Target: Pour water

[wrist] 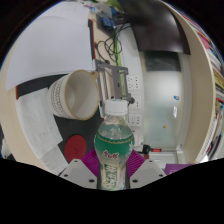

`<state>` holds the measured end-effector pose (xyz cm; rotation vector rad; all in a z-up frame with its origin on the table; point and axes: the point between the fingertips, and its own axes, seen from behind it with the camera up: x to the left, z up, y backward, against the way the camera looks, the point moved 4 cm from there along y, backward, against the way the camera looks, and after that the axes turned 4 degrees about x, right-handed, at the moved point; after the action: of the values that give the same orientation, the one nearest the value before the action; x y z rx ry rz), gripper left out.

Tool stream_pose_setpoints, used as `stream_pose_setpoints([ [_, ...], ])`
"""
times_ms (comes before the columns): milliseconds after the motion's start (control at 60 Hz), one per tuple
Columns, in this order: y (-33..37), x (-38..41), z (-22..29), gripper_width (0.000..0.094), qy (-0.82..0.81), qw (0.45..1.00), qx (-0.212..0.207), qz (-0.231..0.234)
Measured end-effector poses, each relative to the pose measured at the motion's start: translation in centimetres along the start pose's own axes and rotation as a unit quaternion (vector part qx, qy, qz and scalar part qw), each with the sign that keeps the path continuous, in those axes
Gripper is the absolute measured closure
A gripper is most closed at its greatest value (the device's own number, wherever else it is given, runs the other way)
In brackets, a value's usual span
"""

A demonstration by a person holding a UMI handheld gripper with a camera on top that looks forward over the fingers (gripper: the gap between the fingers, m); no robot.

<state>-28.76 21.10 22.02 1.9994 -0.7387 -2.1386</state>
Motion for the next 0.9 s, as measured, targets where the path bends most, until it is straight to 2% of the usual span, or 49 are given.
stream_pose_setpoints([
  [133, -0.8, -0.6, -0.3, 0.0613, 0.092, 0.995, 0.031, 0.000],
  [333, -1.8, -2.3, 0.8, 0.0615, 0.214, 0.975, 0.044, -0.040],
  [450, -2.0, -2.6, 0.7, 0.0617, 0.240, 0.968, 0.058, -0.036],
  [567, -1.5, -2.4, 1.1, 0.0615, 0.242, 0.968, 0.054, -0.034],
  [683, -0.3, -2.8, 1.4, 0.0615, 0.167, 0.985, 0.035, -0.017],
  [800, 1.8, -4.6, 1.6, 0.0613, 0.021, 0.999, -0.012, 0.022],
  [900, 3.2, -5.7, 1.4, 0.0614, -0.135, 0.988, -0.057, 0.057],
])
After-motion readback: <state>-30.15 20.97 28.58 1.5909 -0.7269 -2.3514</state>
